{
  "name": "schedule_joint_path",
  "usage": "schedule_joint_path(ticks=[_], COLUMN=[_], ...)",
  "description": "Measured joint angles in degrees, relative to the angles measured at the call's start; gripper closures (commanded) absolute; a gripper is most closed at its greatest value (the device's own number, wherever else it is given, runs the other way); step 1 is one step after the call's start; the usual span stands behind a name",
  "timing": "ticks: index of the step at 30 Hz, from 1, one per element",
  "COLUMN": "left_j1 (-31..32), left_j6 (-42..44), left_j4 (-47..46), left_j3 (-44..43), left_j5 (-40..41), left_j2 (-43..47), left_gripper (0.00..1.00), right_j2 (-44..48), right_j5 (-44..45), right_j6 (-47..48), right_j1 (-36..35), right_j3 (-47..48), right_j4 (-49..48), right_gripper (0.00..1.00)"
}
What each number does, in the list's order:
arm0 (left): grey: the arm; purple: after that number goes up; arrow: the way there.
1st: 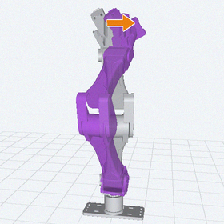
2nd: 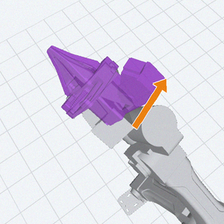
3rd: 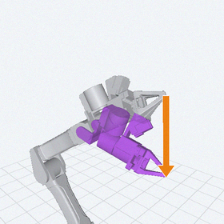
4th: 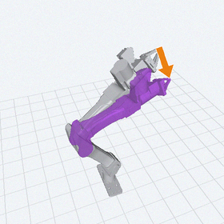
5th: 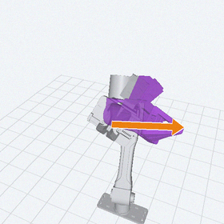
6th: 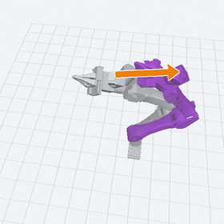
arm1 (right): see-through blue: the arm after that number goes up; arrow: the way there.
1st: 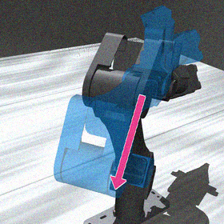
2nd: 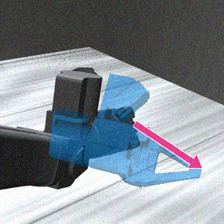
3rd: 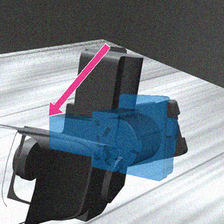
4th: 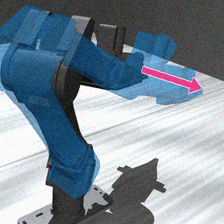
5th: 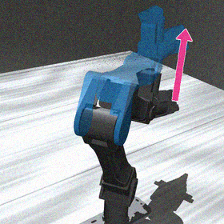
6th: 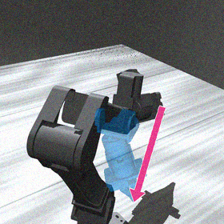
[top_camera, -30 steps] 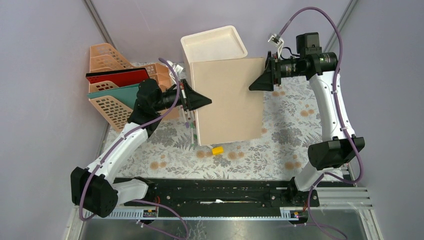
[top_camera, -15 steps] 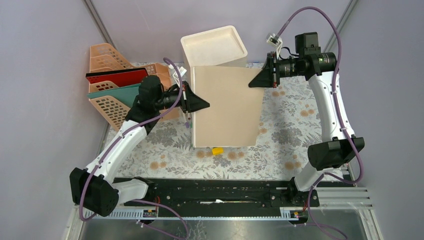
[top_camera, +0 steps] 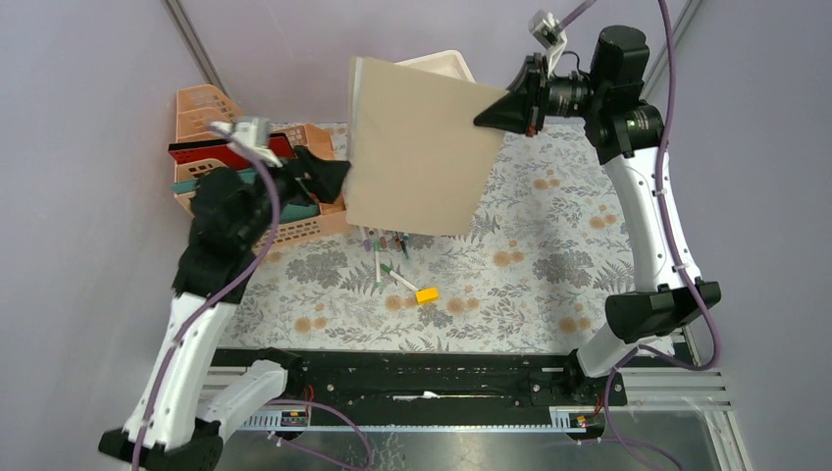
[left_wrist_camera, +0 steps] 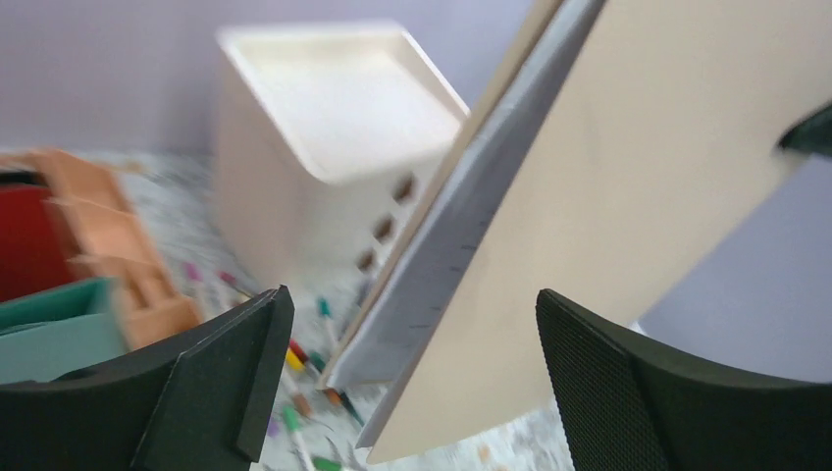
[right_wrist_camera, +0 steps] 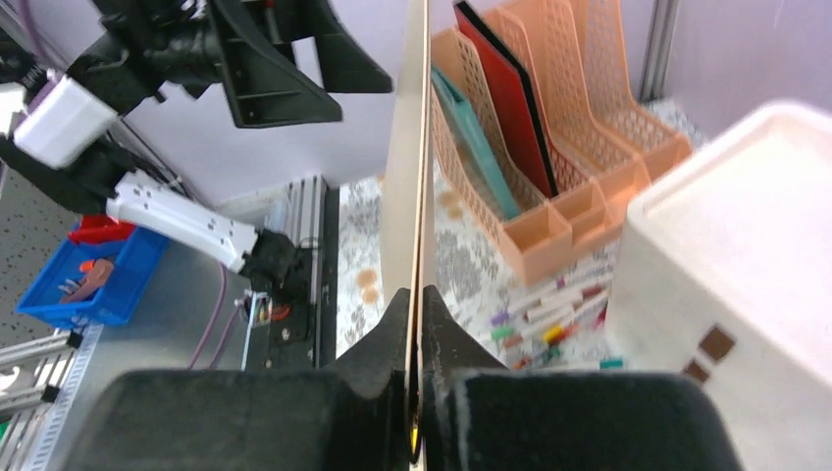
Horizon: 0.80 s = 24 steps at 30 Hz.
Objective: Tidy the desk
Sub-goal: Place the folder in the storage box.
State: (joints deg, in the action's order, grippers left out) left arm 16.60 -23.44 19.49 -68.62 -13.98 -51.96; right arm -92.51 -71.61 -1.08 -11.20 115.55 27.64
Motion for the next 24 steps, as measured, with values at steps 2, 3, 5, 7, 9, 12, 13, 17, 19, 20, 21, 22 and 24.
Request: schedule_joint_path(ticks=[2, 3, 5, 7, 9, 12, 13, 17, 19, 20, 21, 22, 24], left_j1=[0.0, 0.0, -0.02, -0.02, -0.02, -0.02, -0.02, -0.02, -0.02, -0.02, -0.02, -0.02, -0.02], left_j6=[0.76, 1.09, 1.7, 2.16, 2.49, 2.49, 2.45, 1.97, 1.64, 1.44, 1.31, 1.09, 0.7], left_j4=[2.03, 2.91, 5.6, 7.74, 9.46, 11.8, 12.61, 15.3, 16.22, 16.74, 16.87, 16.94, 17.0], left_j3=[-2.78, -4.22, -8.31, -11.78, -14.49, -16.76, -17.14, -17.27, -17.07, -16.98, -16.76, -16.5, -15.69], left_j5=[7.43, 10.88, 19.26, 25.59, 30.99, 37.11, 39.23, 45.31, 48.0, 49.18, 50.07, 50.84, 52.17], left_j2=[2.78, 3.63, 5.16, 5.49, 5.35, 5.2, 5.14, 4.98, 4.98, 5.01, 5.05, 5.05, 5.09], left_gripper=[0.01, 0.01, 0.01, 0.01, 0.01, 0.01, 0.01, 0.01, 0.01, 0.01, 0.01, 0.01, 0.01], right_j2=[-2.27, -3.91, -8.68, -13.38, -17.88, -23.43, -24.98, -28.85, -30.14, -30.77, -31.43, -32.09, -33.2], right_j5=[0.11, 0.31, 1.6, 3.39, 5.86, 9.9, 11.34, 16.57, 18.99, 20.28, 21.57, 22.84, 25.03], right_j6=[-5.77, -8.0, -12.5, -15.45, -17.84, -20.06, -20.57, -21.79, -22.03, -22.1, -22.08, -21.99, -21.42], right_j1=[-1.11, -1.68, -3.04, -4.15, -5.22, -6.75, -7.37, -9.88, -11.3, -12.09, -12.85, -13.66, -15.04], right_j3=[2.54, 4.52, 10.58, 16.63, 22.1, 28.15, 29.62, 31.87, 31.93, 31.98, 32.04, 32.09, 32.15], right_j4=[-6.64, -9.25, -14.12, -17.11, -20.15, -23.69, -24.87, -29.49, -31.8, -33.07, -34.4, -35.71, -37.99], right_gripper=[1.0, 1.0, 1.0, 1.0, 1.0, 1.0, 1.0, 1.0, 1.0, 1.0, 1.0, 1.0, 1.0])
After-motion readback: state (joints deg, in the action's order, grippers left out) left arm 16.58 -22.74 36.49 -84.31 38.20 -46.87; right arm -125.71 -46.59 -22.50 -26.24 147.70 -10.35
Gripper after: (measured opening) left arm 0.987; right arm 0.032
